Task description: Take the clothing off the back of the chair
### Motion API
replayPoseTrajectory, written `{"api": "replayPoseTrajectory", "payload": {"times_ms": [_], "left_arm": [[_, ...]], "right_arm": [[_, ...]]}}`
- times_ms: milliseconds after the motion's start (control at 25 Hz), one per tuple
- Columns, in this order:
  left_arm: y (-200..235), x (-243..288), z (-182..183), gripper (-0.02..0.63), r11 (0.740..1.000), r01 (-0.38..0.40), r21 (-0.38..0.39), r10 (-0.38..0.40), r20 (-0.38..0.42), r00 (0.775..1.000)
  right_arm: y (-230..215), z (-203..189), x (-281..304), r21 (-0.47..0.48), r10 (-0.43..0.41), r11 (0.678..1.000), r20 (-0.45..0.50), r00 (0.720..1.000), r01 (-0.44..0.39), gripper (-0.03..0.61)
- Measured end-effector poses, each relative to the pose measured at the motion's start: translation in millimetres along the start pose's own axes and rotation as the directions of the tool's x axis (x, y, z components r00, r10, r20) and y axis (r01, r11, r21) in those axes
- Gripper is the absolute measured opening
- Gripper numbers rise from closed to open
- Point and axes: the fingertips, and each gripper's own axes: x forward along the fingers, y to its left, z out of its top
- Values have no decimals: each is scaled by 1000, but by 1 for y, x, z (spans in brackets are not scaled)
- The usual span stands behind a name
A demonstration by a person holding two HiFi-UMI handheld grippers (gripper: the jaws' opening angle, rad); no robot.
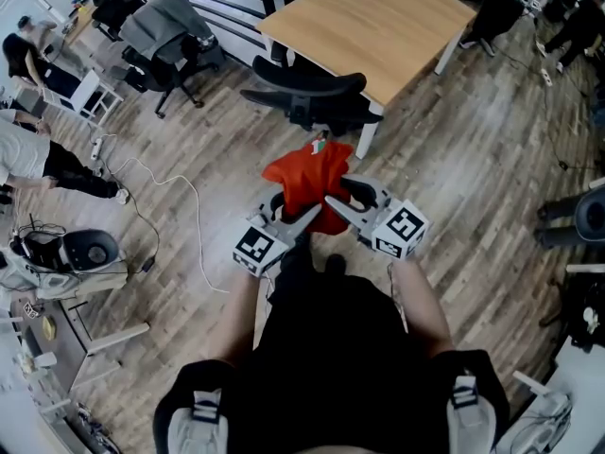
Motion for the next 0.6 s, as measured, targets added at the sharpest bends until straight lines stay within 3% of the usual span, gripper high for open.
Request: {"api": "replayPoseTrajectory", "payload": {"times_ms": [600], "left_arm": [[10, 3, -4, 190, 1000, -5, -6, 5, -8, 1000]], "right_arm": [[-8, -4, 8, -11, -3, 1000, -9, 1000, 3, 133]]}}
